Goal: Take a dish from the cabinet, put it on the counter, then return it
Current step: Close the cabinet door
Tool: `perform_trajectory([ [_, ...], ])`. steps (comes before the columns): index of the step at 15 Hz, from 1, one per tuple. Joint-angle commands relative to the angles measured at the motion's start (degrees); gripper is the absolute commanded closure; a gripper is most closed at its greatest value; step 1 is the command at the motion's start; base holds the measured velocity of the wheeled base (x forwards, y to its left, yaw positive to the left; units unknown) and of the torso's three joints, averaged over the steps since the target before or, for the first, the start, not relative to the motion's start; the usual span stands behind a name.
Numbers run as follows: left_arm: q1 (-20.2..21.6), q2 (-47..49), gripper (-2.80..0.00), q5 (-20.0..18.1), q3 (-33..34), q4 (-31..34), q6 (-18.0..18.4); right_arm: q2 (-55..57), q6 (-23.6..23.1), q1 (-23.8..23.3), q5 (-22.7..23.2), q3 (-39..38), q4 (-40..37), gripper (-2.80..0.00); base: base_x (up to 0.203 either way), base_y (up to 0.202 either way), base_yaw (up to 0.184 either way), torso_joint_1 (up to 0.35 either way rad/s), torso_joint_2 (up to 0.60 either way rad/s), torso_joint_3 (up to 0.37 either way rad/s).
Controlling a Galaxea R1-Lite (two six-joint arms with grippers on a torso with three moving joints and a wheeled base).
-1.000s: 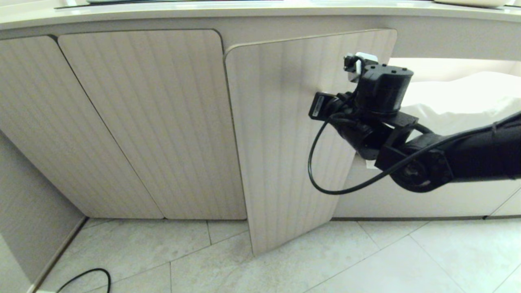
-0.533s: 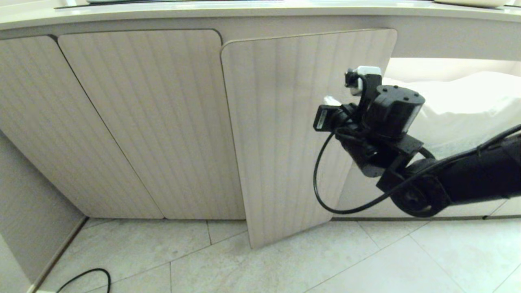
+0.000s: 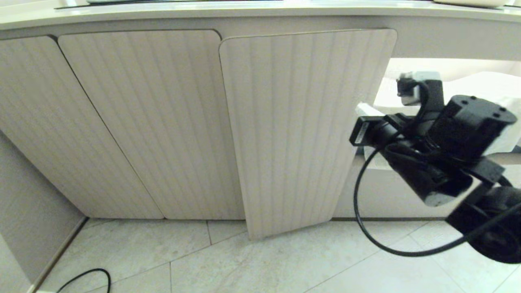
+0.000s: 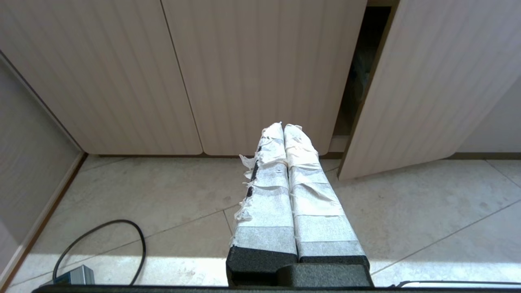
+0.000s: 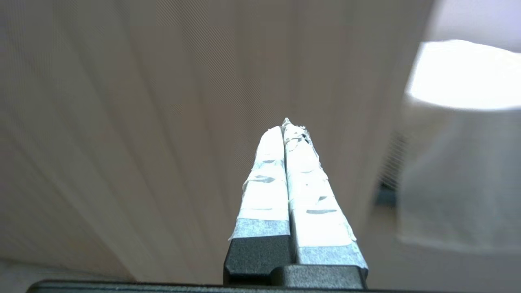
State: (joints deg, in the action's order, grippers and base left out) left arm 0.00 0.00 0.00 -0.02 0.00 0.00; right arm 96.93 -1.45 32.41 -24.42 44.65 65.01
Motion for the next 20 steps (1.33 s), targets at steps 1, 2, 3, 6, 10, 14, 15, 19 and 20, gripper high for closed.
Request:
perform_trajectory([
  [1, 0.0, 0.0, 0.00, 0.0, 0.0, 0.0, 0.0, -7.7, -0.2, -0.2, -0.1, -6.2, 0.4, 0.00, 0.000, 0.000, 0.000, 0.000, 0.00, 0.000],
  [2, 0.0, 0.0, 0.00, 0.0, -0.1, 0.0, 0.0, -10.7, -0.4, -0.4, -0.1, -10.1, 0.6, 0.00, 0.000, 0.000, 0.000, 0.000, 0.00, 0.000],
  [3, 0.0, 0.0, 0.00, 0.0, 0.0, 0.0, 0.0, -13.7, -0.5, -0.7, -0.1, -14.2, 1.1, 0.00, 0.000, 0.000, 0.000, 0.000, 0.00, 0.000],
  [6, 0.0, 0.0, 0.00, 0.0, 0.0, 0.0, 0.0, -23.5, -0.5, -3.7, 0.0, -24.3, 2.1, 0.00, 0.000, 0.000, 0.000, 0.000, 0.00, 0.000],
  [10, 0.0, 0.0, 0.00, 0.0, 0.0, 0.0, 0.0, -37.8, -0.5, -5.5, 0.2, -39.6, 2.3, 0.00, 0.000, 0.000, 0.000, 0.000, 0.00, 0.000],
  [14, 0.0, 0.0, 0.00, 0.0, 0.0, 0.0, 0.0, -48.9, 1.6, -9.6, 0.4, -44.6, -9.0, 0.00, 0.000, 0.000, 0.000, 0.000, 0.00, 0.000],
  [15, 0.0, 0.0, 0.00, 0.0, 0.0, 0.0, 0.0, -50.7, 2.7, -10.5, 0.5, -44.6, -13.3, 0.00, 0.000, 0.000, 0.000, 0.000, 0.00, 0.000],
  [19, 0.0, 0.0, 0.00, 0.0, 0.0, 0.0, 0.0, -57.9, 5.3, -16.0, 1.0, -44.7, -31.5, 0.00, 0.000, 0.000, 0.000, 0.000, 0.00, 0.000],
  [20, 0.0, 0.0, 0.00, 0.0, 0.0, 0.0, 0.0, -59.5, 5.3, -18.5, 2.1, -44.7, -35.8, 0.00, 0.000, 0.000, 0.000, 0.000, 0.00, 0.000],
])
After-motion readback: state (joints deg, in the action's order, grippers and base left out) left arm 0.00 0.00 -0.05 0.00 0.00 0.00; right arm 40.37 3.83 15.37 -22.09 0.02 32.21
